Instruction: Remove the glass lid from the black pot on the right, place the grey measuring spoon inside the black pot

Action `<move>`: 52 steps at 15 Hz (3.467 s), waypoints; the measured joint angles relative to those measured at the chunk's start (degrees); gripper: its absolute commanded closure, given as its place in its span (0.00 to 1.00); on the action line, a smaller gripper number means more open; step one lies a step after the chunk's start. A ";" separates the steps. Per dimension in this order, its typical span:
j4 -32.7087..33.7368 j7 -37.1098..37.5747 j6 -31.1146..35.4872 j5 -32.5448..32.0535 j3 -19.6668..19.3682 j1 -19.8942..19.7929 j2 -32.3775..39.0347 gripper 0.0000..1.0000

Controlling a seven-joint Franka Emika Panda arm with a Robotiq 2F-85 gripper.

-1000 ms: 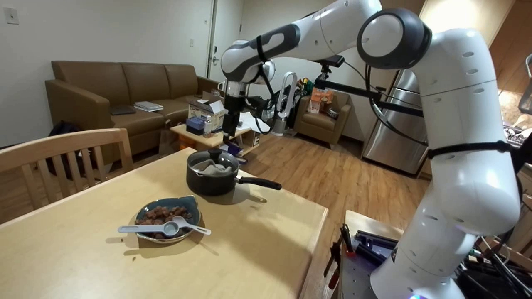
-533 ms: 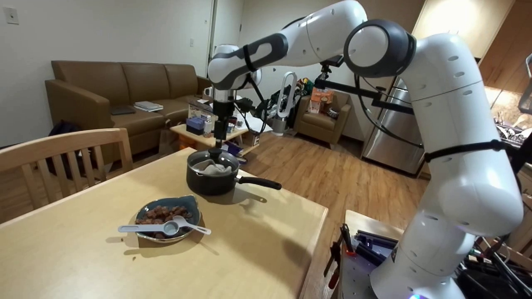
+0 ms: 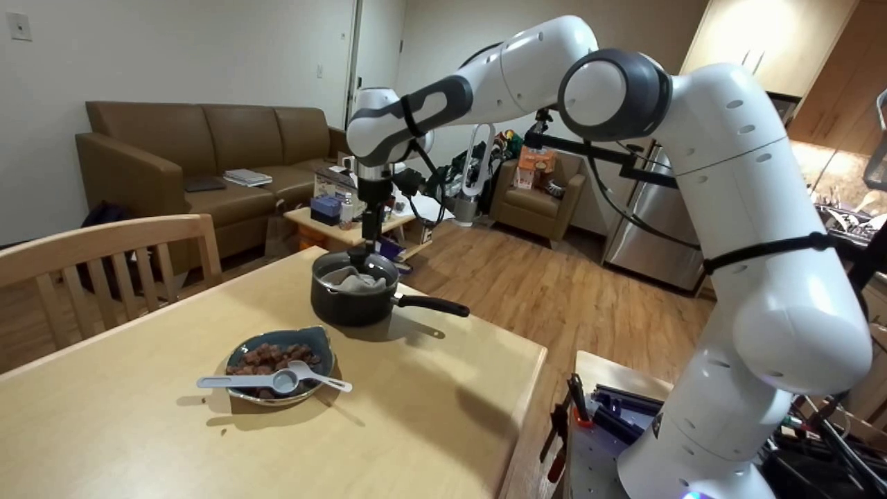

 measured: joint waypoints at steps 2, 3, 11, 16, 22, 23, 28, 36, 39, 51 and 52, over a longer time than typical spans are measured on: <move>0.00 0.00 0.00 0.00 0.09 0.02 -0.01 0.00; 0.00 0.00 0.00 0.00 0.11 0.02 0.00 0.00; 1.83 -4.01 -0.01 0.07 3.32 0.05 2.30 0.10; 5.00 -4.18 -0.32 0.05 3.62 0.20 4.89 0.53; 5.93 -4.17 -0.36 0.04 3.29 0.21 5.24 0.66; 5.97 -4.17 -0.50 0.04 3.29 0.23 5.25 0.66; 6.52 -4.17 -0.75 -0.18 3.28 1.05 5.19 0.66; 7.42 -4.19 -0.73 -0.98 3.37 3.55 3.01 0.66; 7.23 -4.33 -0.54 -1.03 3.95 4.63 1.94 0.66; 1.05 -16.90 -1.46 -1.21 8.62 8.67 -0.22 0.66; 0.82 -17.92 -1.58 -1.61 8.75 9.18 -0.36 0.66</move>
